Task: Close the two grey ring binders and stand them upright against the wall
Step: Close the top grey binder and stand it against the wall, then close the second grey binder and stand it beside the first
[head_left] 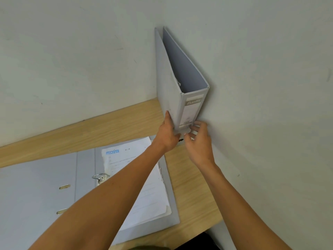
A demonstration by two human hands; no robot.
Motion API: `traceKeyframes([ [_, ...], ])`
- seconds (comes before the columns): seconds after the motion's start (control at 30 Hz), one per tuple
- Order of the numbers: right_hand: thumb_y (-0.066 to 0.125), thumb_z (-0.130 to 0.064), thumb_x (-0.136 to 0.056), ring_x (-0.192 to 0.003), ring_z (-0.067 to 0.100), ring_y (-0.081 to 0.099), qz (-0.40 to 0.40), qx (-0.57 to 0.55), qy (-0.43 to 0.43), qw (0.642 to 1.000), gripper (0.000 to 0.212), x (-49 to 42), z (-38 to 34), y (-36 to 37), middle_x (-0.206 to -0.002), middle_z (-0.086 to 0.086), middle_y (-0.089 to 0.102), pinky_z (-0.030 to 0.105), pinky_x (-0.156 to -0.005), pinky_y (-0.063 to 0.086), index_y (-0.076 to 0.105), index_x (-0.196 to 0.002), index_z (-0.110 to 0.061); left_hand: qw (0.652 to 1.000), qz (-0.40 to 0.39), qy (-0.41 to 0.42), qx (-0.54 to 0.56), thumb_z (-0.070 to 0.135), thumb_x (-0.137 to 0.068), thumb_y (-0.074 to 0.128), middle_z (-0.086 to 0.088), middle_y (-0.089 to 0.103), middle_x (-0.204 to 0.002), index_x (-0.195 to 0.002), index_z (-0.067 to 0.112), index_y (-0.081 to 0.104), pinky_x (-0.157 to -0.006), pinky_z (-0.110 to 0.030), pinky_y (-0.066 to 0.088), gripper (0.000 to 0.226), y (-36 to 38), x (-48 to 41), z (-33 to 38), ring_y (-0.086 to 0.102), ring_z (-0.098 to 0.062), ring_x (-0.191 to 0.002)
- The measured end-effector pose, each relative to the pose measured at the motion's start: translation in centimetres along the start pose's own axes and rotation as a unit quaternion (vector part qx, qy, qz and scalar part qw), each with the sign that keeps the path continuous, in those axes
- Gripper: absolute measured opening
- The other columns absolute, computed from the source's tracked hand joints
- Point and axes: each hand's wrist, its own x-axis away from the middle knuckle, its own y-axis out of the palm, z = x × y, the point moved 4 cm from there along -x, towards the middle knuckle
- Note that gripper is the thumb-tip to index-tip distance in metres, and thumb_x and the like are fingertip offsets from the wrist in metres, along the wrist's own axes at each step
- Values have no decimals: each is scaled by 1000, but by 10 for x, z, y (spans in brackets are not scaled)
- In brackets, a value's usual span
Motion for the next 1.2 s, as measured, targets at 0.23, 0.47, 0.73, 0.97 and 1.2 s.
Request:
traceKeyframes([
  [0.23,60,-9,-93,-114,14,61,-46,18,-48,998,36,29,-16,22,-131,-4,59,26,-89,52,50,-125,-21,1000,8,-18,23,13,-96,68,-6,33,-166,-165,21,8,-88,-26,46,92,-30,46,-21,58,-31,-133],
  [0.47,59,-16,-93,-107,10,62,-199,63,-39,977,29,78,-26,109,-125,-9,60,16,-67,44,55,-120,-24,983,137,-115,28,15,-98,64,-7,42,-161,-164,19,16,-96,-34,52,82,-126,139,-106,57,-27,-134],
  [0.73,60,-24,-93,-97,2,63,-335,101,-8,937,31,157,-31,219,-128,-8,60,12,-60,44,53,-122,-31,936,204,-276,76,18,-97,65,-11,43,-160,-162,16,25,-102,-35,44,76,-210,267,-236,46,-32,-144],
  [0.97,68,-36,-91,-134,20,51,-458,149,60,874,66,229,-18,299,-154,0,47,44,-109,46,42,-151,-28,876,174,-449,28,26,-92,68,-19,27,-166,-162,8,23,-122,-48,26,85,-257,363,-332,25,-42,-152],
  [1.2,64,-44,-92,-146,23,39,-473,146,88,864,73,271,-18,374,-164,0,33,47,-116,37,33,-157,-30,853,208,-472,78,24,-90,69,-18,27,-165,-162,7,18,-118,-52,35,90,-295,409,-380,30,-42,-149],
])
